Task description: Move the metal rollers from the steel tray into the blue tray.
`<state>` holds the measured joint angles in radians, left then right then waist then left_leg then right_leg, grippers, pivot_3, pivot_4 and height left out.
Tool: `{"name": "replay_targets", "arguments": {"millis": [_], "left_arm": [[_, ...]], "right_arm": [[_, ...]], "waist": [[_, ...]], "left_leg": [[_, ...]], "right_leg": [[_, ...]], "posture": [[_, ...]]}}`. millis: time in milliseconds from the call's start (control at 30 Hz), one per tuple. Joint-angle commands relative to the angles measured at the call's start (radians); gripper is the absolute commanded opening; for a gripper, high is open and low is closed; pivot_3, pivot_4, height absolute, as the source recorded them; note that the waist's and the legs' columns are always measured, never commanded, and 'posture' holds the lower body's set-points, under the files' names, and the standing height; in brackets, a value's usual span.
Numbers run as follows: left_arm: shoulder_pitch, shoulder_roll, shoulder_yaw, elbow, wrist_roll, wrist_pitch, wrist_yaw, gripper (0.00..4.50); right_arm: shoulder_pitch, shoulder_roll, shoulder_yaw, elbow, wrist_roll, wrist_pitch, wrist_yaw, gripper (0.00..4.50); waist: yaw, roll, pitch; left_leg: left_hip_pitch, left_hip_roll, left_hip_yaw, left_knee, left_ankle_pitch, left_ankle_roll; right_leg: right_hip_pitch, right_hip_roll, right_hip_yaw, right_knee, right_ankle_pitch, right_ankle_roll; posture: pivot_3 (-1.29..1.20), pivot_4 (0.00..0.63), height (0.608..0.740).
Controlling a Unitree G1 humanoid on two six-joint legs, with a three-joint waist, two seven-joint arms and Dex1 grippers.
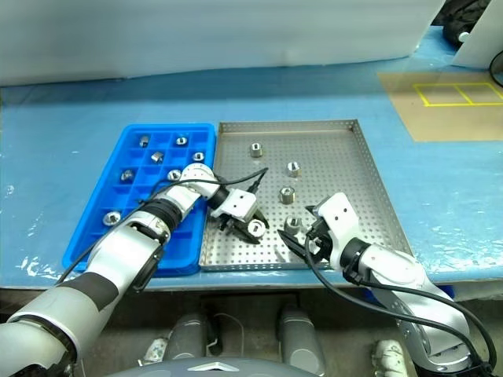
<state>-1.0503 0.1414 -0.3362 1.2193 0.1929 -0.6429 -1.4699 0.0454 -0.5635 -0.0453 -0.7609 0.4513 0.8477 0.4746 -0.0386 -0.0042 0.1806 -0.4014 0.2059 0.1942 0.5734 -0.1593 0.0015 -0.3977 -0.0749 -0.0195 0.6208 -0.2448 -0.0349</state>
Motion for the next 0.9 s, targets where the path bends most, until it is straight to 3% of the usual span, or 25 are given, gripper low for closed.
{"name": "replay_targets", "arguments": {"millis": [33, 200, 533, 800, 900], "left_arm": [[-0.037, -0.008, 0.049, -0.015, -0.040, 0.028, 0.038, 1.73], [-0.103, 0.016, 0.111, -0.021, -0.080, 0.121, 0.045, 1.73], [-0.201, 0.191, 0.225, -0.035, -0.140, 0.259, 0.058, 1.73], [-0.120, 0.376, 0.299, -0.217, -0.230, 0.427, -0.014, 1.73], [-0.013, 0.457, 0.321, -0.352, -0.249, 0.486, 0.007, 1.73]], "right_arm": [[-0.027, -0.007, 0.007, -0.009, 0.012, -0.014, 0.009, 4.50], [-0.092, -0.024, 0.039, 0.041, 0.017, -0.025, 0.065, 4.50], [-0.330, -0.038, 0.168, 0.281, -0.033, -0.150, 0.229, 4.50], [-0.497, 0.029, 0.296, 0.501, -0.082, -0.278, 0.383, 4.50], [-0.562, 0.064, 0.350, 0.603, -0.117, -0.344, 0.450, 4.50]], "waist": [[0.000, 0.000, 0.000], [0.002, 0.000, 0.000], [0.018, 0.001, 0.000], [0.082, 0.001, 0.001], [0.108, 0.001, 0.000]], "left_leg": [[0.000, 0.000, 0.000, 0.000, 0.000, 0.000], [0.000, 0.000, 0.000, 0.000, 0.000, 0.000], [-0.001, 0.000, 0.000, 0.000, 0.000, 0.000], [-0.004, 0.001, 0.000, -0.002, 0.002, 0.002], [-0.004, 0.001, 0.000, -0.004, 0.002, 0.002]], "right_leg": [[0.000, 0.000, 0.000, 0.000, 0.000, 0.000], [0.000, 0.000, 0.000, 0.000, 0.000, 0.000], [-0.003, 0.000, 0.000, 0.002, 0.000, 0.000], [-0.006, 0.000, -0.002, 0.004, 0.000, 0.000], [-0.006, 0.000, -0.003, 0.004, 0.000, -0.001]], "posture": [[-0.53, 0.150, 0.740], [-0.46, 0.150, 0.740], [-0.27, 0.150, 0.740], [-0.03, 0.150, 0.740], [0.05, 0.150, 0.740]]}}
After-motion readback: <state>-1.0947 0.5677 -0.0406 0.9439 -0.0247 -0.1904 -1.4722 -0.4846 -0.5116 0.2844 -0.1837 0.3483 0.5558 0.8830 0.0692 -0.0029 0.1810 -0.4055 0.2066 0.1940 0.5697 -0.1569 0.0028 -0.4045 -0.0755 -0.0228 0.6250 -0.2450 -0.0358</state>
